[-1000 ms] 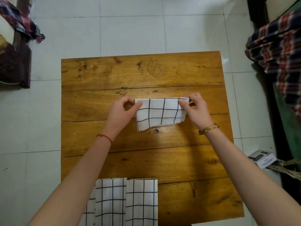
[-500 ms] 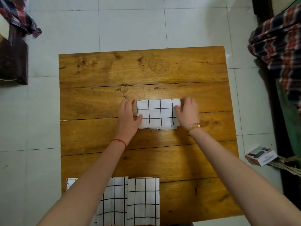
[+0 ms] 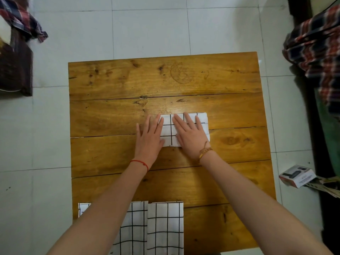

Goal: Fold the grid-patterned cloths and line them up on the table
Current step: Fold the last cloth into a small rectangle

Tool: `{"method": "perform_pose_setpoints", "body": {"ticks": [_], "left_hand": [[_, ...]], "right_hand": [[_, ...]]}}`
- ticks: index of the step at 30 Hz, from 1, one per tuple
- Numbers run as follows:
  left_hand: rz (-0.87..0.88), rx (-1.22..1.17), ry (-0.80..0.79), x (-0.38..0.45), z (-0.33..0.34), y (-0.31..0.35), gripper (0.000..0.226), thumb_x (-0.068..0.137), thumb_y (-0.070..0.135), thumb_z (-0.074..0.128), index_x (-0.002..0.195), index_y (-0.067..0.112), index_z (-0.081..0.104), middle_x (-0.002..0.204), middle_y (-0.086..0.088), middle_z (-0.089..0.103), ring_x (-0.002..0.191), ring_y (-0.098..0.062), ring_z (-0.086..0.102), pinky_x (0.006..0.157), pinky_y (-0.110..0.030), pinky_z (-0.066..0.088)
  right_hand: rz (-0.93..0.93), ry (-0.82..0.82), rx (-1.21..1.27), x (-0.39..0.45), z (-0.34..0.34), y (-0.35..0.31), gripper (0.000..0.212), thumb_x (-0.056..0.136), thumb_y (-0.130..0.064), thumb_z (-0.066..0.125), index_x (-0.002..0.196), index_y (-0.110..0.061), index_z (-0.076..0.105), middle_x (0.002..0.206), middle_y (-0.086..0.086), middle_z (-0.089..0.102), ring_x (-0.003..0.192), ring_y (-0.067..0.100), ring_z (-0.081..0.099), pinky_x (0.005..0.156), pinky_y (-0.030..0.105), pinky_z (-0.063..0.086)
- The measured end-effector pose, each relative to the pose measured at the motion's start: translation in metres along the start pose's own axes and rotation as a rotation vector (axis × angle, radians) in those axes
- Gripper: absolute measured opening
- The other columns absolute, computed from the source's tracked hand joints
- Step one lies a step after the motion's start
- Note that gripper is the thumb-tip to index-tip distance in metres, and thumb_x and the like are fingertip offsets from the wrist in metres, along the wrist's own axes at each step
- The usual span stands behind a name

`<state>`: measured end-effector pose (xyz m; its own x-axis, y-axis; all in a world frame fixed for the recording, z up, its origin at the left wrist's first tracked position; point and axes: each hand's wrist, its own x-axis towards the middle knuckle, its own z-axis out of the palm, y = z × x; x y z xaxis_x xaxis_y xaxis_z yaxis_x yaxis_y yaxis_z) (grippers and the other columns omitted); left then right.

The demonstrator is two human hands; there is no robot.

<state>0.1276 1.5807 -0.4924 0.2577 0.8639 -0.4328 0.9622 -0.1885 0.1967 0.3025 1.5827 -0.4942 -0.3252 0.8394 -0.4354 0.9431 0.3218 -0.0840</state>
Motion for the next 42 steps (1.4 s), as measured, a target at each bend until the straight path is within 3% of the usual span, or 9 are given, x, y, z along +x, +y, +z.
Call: {"method": "perform_pose_setpoints", "body": {"ticks": [7,11,15,18,23,29,37,40,42], "left_hand": [[-0.003,-0.009,-0.017,0.000,0.002,-0.002,0.075,0.098,0.041,0.043,0.154,0.024,-0.005,0.161,0.007,-0.014,0.147,-0.026,-0.017,0.117,-0.060,0.005],[0.005,-0.019,0.023,-0.004,0.001,0.002,0.071,0.098,0.035,0.044,0.154,0.021,0.003,0.162,0.002,-0.009,0.148,-0.026,-0.012,0.118,-0.058,0.006],[0.141,0.023,0.198,-0.031,0.004,0.007,0.059,0.095,0.015,0.045,0.150,0.014,0.025,0.158,-0.005,0.022,0.148,-0.026,0.012,0.117,-0.053,0.018],[0.137,0.025,0.192,-0.056,0.016,0.006,0.062,0.090,0.011,0.052,0.148,0.013,0.032,0.152,-0.006,0.034,0.144,-0.026,0.024,0.116,-0.051,0.024],[0.044,0.066,0.050,-0.071,0.030,0.005,0.066,0.091,0.016,0.054,0.151,0.015,0.026,0.156,-0.004,0.028,0.146,-0.027,0.018,0.115,-0.055,0.023],[0.010,0.094,0.008,-0.071,0.027,0.009,0.067,0.095,0.020,0.048,0.154,0.019,0.016,0.160,0.000,0.017,0.148,-0.028,0.007,0.118,-0.056,0.014],[0.007,0.020,0.063,-0.065,0.027,0.011,0.056,0.096,0.023,0.045,0.149,0.018,0.030,0.154,-0.002,0.029,0.145,-0.024,0.018,0.118,-0.050,0.020],[-0.128,-0.143,0.176,-0.057,0.024,0.017,0.041,0.094,0.029,0.048,0.133,0.016,0.046,0.133,-0.003,0.047,0.125,-0.019,0.042,0.104,-0.036,0.040],[-0.289,-0.274,0.225,-0.047,0.019,0.021,0.035,0.091,0.035,0.055,0.120,0.015,0.049,0.116,-0.002,0.050,0.104,-0.015,0.048,0.088,-0.028,0.044]], "right_hand": [[0.264,0.023,0.063,-0.032,0.007,0.060,0.054,0.101,-0.040,0.016,0.152,-0.024,0.008,0.159,-0.008,0.006,0.147,0.022,-0.008,0.118,0.052,-0.003],[0.247,0.088,0.099,-0.034,-0.002,0.056,0.056,0.099,-0.039,0.016,0.152,-0.020,0.013,0.159,-0.005,0.010,0.146,0.022,-0.007,0.118,0.049,-0.005],[0.082,0.117,0.069,-0.045,-0.005,0.032,0.055,0.099,-0.036,0.017,0.151,-0.019,0.016,0.159,-0.003,0.013,0.147,0.022,0.000,0.119,0.048,0.000],[-0.072,0.059,0.051,-0.051,0.003,0.006,0.055,0.099,-0.034,0.015,0.151,-0.017,0.018,0.158,0.001,0.017,0.147,0.023,0.009,0.118,0.050,0.013],[-0.102,-0.036,0.018,-0.052,0.023,-0.022,0.055,0.098,-0.035,0.016,0.149,-0.016,0.026,0.157,0.000,0.024,0.145,0.022,0.019,0.116,0.049,0.021],[-0.025,-0.050,0.021,-0.070,0.029,0.003,0.056,0.098,-0.037,0.009,0.151,-0.019,0.019,0.158,-0.004,0.015,0.147,0.023,0.009,0.118,0.050,0.012],[0.038,0.130,0.048,-0.093,0.026,0.046,0.050,0.098,-0.034,0.023,0.138,-0.015,0.048,0.144,0.001,0.046,0.138,0.026,0.035,0.113,0.047,0.020],[0.120,0.351,0.198,-0.068,0.007,0.039,0.037,0.097,-0.028,0.034,0.116,-0.014,0.061,0.118,0.003,0.062,0.113,0.023,0.051,0.095,0.038,0.041],[0.195,0.438,0.251,-0.041,-0.009,0.036,0.025,0.094,-0.022,0.045,0.108,-0.013,0.062,0.109,0.004,0.062,0.101,0.022,0.053,0.083,0.033,0.042]]}}
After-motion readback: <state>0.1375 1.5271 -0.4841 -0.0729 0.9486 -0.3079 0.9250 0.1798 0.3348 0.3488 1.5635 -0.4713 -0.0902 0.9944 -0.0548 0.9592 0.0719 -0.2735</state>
